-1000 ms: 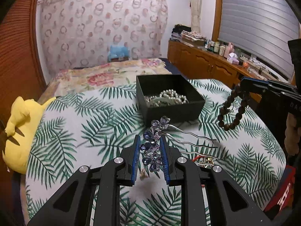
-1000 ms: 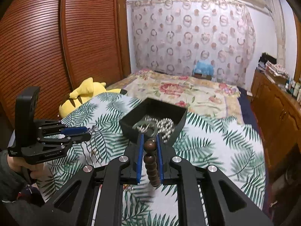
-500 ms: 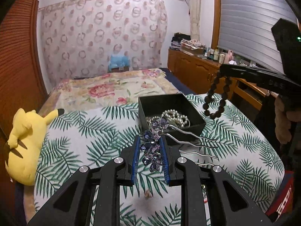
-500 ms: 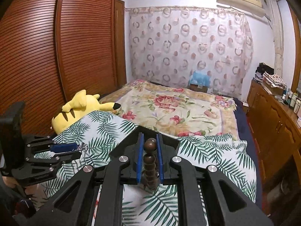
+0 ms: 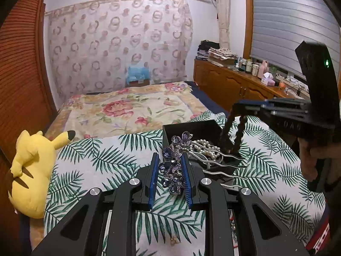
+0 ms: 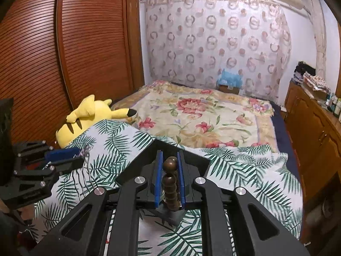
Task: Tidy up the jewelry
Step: 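Lower the brooch into the black box with the left tool while the right tool drops the bead bracelet there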
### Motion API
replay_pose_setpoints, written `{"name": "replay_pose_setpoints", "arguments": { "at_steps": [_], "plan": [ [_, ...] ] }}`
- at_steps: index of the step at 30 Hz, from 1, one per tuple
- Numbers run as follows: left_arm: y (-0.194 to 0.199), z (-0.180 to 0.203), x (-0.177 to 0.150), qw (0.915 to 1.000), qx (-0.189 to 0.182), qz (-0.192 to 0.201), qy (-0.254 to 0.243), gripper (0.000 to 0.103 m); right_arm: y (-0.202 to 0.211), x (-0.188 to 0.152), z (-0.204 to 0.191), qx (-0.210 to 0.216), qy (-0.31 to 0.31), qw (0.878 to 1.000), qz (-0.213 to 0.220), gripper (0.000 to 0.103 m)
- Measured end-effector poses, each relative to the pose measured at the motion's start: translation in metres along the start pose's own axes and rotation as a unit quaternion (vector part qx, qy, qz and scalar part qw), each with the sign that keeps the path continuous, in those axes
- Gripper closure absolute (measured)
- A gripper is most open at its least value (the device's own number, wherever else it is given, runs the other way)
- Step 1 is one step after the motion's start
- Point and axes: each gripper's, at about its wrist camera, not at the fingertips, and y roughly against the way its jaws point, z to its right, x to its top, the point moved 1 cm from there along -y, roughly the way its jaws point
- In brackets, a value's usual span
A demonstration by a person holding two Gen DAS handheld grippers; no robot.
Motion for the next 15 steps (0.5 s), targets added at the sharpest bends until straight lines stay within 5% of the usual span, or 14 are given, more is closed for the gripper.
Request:
{"name": "replay_pose_setpoints", "arguments": {
  "at_steps": [5,15],
  "plan": [
    [-0.011,-0.001,0.006,1.0,0.005,-0.007,-0.001,0.084,-0.01,-0.004,0.008,0.001,-0.011,1.0,-0.006,0.079],
    [-0.055,0.007,0.018,0.9993,0.012,-0.035,-0.009,0.084,-0.002,-0.032,0.032,-0.015,-0.031,0.999,-0.012,0.078]
  ]
}}
